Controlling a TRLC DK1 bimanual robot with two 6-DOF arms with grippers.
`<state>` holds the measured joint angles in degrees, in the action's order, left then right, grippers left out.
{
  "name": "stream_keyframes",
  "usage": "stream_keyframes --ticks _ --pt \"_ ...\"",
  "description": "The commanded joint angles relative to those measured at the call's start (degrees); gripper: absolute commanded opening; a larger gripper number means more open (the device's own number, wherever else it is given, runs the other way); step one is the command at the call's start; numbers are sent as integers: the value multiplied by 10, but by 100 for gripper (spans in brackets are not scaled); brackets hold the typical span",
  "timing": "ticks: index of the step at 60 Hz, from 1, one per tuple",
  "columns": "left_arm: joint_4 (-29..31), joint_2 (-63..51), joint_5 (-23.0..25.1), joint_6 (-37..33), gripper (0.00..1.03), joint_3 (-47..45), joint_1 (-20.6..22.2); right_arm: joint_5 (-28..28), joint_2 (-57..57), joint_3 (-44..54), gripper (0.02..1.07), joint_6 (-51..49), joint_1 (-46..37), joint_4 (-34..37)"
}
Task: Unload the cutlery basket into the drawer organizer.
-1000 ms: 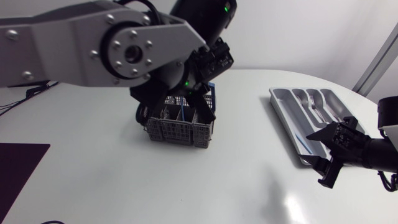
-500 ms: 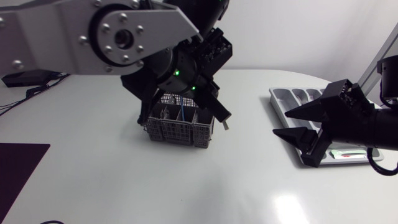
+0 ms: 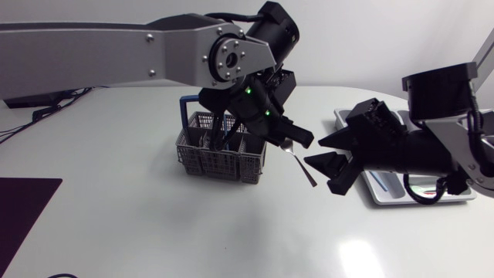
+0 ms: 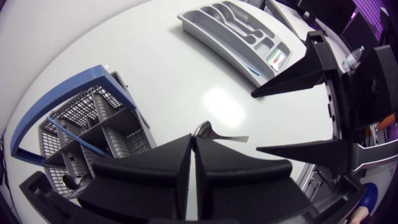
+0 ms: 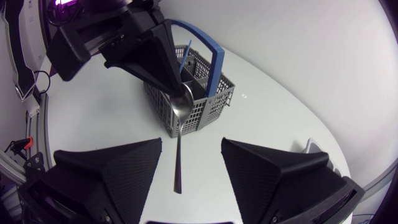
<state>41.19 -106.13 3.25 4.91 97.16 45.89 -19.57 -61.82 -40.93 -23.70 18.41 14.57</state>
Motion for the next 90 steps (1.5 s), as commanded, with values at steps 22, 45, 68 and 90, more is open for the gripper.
stream_keyframes --ticks 22,45,68,90 --pt "27 -31 46 41 3 47 -19 67 -77 -22 38 29 60 -45" --pt "32 -31 69 48 3 45 -26 82 -107 -29 15 29 62 -58" --pt "32 -27 82 49 3 41 -32 72 -120 -28 8 25 63 -43" --pt "21 4 84 47 61 60 -56 45 -104 -16 8 9 61 -20"
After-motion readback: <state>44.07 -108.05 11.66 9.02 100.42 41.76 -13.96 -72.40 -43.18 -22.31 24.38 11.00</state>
